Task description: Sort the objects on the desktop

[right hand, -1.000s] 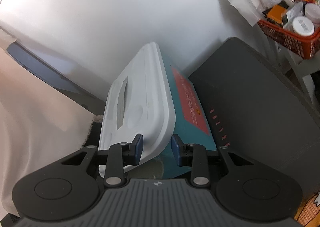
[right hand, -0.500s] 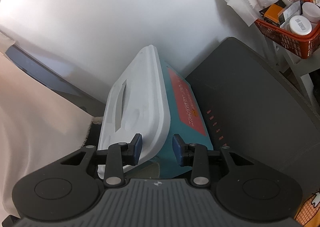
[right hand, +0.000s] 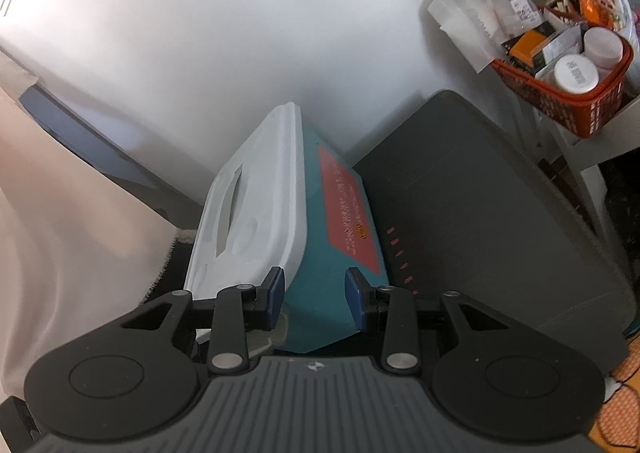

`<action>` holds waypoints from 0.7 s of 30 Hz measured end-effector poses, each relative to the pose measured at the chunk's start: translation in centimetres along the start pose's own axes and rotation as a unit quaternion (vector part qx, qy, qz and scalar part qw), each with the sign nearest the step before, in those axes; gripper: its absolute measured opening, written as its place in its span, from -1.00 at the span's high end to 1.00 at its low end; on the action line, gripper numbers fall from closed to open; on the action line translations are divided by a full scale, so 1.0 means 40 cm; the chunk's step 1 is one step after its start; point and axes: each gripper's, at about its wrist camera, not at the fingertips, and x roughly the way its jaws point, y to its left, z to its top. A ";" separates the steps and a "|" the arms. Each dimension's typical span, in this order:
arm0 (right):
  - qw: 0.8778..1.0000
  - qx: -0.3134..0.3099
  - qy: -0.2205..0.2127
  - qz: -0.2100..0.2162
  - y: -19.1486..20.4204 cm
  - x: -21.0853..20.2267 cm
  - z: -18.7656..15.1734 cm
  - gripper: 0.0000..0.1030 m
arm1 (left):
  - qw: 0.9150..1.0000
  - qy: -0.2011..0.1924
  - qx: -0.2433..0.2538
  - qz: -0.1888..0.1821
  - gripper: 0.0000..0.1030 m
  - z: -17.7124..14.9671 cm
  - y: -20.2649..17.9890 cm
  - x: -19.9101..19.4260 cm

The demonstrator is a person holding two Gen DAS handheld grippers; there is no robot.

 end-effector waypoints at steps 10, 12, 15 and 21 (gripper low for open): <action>0.999 -0.038 -0.009 -0.001 -0.034 -0.094 0.013 0.17 | 0.999 0.011 0.033 0.000 -0.70 -0.024 -0.044 0.017; 0.999 -0.051 -0.011 -0.001 -0.038 -0.111 0.016 0.17 | 0.999 0.013 0.039 0.002 -0.70 -0.029 -0.052 0.022; 0.997 -0.070 -0.013 0.003 -0.044 -0.135 0.015 0.10 | 0.999 0.013 0.046 0.004 -0.70 -0.038 -0.062 0.029; 0.994 -0.107 -0.016 0.017 -0.054 -0.175 0.006 0.02 | 0.998 0.003 0.060 0.009 -0.70 -0.050 -0.089 0.036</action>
